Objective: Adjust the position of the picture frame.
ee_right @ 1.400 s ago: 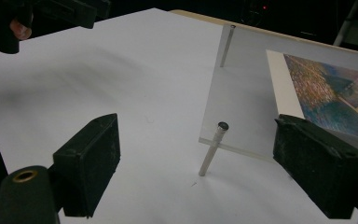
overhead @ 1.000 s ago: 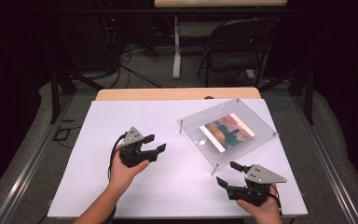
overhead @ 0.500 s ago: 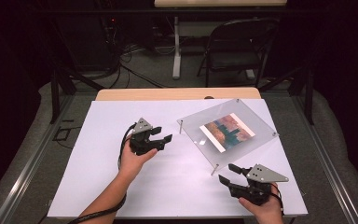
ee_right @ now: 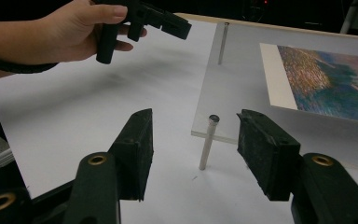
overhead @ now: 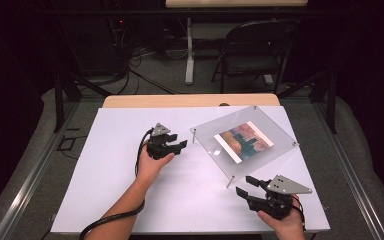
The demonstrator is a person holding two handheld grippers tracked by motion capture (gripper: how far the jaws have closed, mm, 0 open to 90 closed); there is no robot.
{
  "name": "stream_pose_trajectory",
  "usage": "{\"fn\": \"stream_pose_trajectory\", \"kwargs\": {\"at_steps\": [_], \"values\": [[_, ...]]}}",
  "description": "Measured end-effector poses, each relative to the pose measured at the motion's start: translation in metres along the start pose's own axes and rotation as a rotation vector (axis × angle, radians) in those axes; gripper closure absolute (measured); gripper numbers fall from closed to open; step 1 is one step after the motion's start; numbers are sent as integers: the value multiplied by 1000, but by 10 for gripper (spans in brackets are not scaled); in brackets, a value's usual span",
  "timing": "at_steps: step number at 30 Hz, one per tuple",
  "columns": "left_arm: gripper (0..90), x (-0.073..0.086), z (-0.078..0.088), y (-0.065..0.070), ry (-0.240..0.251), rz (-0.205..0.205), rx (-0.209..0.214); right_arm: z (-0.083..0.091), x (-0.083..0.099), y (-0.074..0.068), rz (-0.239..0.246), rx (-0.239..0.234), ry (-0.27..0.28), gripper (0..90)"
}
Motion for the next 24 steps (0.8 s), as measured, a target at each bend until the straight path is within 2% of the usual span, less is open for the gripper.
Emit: {"fn": "stream_pose_trajectory", "kwargs": {"at_steps": [7, 11, 13, 14, 17, 20, 22, 24], "values": [[550, 0, -24, -2, -55, -26, -15, 1, 0, 2, -12, -3, -1, 449], [577, -2, -36, 1, -82, -50, -20, 1, -1, 3, -19, -5, 0, 446], [589, -2, -43, 3, -89, -55, -8, 2, -1, 3, -22, -4, -1, 444], [609, -3, -45, 4, -83, -55, -10, 2, -1, 3, -24, -7, 2, 443], [648, -2, -53, 5, -108, -70, -15, 2, -1, 3, -27, -10, 4, 443], [683, -1, -59, 5, -113, -59, -19, 2, -1, 4, -37, -15, 8, 441], [701, -1, -62, 4, -111, -30, -26, 3, -2, 4, -38, -15, 10, 439], [718, -1, -64, 4, -120, -30, -21, 3, -2, 5, -45, -16, 10, 438]]}}
Point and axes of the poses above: each handheld gripper's, and its own axes: z roughly backward along the jaws, x roughly out of its underside, y roughly to its right, the point moved 8 cm from there along -z, roughly forward along the jaws, and after that the axes turned 13 degrees about -z, right-handed, at the moved point
